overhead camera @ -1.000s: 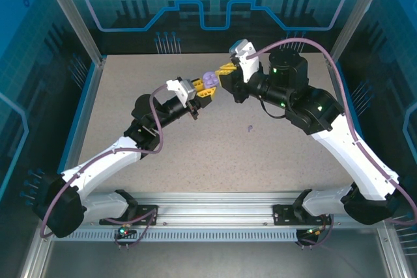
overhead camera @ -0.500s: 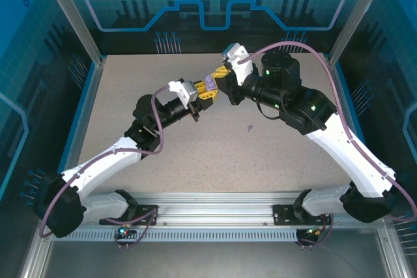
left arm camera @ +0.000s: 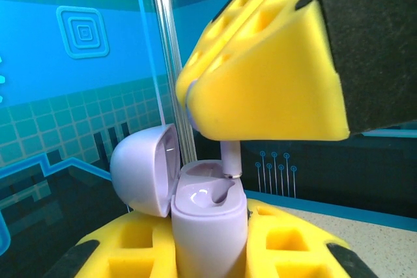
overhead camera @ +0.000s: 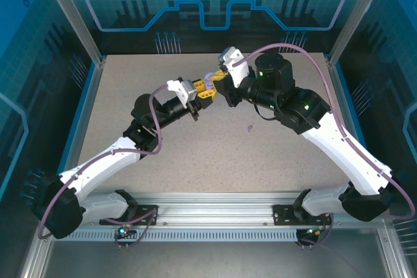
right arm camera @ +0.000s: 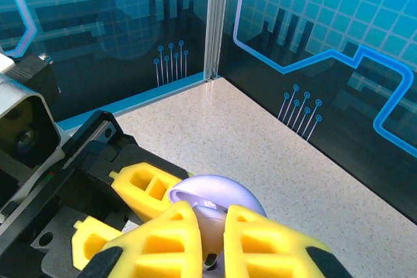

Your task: Insert the wireless bluetooth earbuds into the charging case

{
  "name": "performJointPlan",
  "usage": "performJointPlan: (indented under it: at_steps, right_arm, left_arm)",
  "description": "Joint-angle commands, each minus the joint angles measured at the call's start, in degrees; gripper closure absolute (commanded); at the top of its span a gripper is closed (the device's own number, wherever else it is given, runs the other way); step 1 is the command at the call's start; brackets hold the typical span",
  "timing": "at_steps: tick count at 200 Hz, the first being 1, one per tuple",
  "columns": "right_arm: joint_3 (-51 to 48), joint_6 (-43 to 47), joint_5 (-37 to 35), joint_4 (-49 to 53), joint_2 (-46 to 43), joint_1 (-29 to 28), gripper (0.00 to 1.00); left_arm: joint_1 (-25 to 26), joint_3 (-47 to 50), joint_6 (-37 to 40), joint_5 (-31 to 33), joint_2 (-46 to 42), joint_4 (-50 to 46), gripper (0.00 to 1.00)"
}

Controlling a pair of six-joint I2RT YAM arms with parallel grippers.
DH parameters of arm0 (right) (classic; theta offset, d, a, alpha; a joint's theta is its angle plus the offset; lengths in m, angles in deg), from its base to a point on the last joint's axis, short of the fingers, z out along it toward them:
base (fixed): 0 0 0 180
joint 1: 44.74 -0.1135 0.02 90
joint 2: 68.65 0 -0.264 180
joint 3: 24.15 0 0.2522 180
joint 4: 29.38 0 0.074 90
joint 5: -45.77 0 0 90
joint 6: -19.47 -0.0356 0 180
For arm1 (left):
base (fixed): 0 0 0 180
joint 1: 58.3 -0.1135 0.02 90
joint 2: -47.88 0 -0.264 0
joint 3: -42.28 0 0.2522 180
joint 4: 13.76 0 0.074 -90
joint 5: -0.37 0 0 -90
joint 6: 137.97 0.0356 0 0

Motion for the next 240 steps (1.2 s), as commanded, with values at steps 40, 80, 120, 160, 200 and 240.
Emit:
performJointPlan:
  at_steps: [40,80,120,160,200,240]
  right_arm:
    - [-0.45,-1.11,0.34,-1.32,0.01,0.01,0.9]
    - [-0.28,-1.43,0.84,-1.27,0.5,0.29,0.9]
    - [-0.01,-1.71,1.44,-1.04,1.18,0.37,0.9]
    - [0.08,-1.74,2.5,-0.51,1.62,0.42,0.91]
    - [-0.57,-1.27,1.68,0.27,0.86,0.37,0.92]
    - [-1.42,-1.29,1.39,0.35,-0.05,0.97,0.92]
  left_arm:
    - [0.47,-1.82,1.53,-0.96,-1.78,0.52,1.0]
    - [0.51,-1.98,1.57,-1.2,-2.04,0.28,1.0]
    - [0.61,-2.11,1.64,-1.35,-2.15,-0.01,1.0]
    - [0.66,-2.14,1.82,-1.0,-2.09,0.11,1.0]
    - [0.64,-2.12,2.06,-0.63,-2.24,0.19,1.0]
    - [0.61,-2.15,2.16,-0.65,-2.29,0.15,1.0]
